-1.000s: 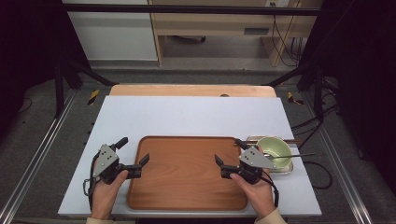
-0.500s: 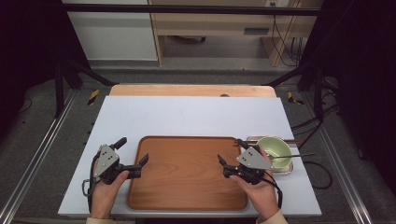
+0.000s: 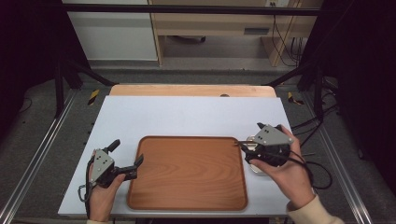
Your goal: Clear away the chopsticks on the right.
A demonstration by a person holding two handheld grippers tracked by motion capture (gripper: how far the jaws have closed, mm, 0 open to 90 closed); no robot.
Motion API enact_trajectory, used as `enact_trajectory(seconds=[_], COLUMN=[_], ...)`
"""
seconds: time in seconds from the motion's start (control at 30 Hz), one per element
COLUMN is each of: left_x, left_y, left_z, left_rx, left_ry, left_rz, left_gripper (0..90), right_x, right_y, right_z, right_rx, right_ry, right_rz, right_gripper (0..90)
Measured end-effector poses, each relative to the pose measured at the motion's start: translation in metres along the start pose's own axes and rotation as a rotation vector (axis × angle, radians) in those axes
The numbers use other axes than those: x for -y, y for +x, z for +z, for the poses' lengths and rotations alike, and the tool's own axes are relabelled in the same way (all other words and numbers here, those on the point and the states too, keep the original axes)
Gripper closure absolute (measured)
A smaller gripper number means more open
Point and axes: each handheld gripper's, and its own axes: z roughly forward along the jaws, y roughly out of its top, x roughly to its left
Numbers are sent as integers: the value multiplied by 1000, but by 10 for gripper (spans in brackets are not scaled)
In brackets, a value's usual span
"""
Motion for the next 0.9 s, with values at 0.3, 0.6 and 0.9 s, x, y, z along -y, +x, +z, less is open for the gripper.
enact_trajectory(seconds=[0.3, 0.6, 0.9], left_x=[10, 9, 11], left_y=[8, 8, 10], left_z=[-11, -14, -17], left_rx=[-49, -75, -78], left_ry=[6, 1, -4], left_rz=[-33, -25, -30], left_gripper=[27, 27, 26], right_x=[6, 21, 34], right_y=[-59, -110, -129], right_z=[1, 2, 5], right_rx=[-19, 55, 42], right_ry=[182, 291, 378], right_rz=[-105, -207, -298], right_gripper=[302, 396, 459])
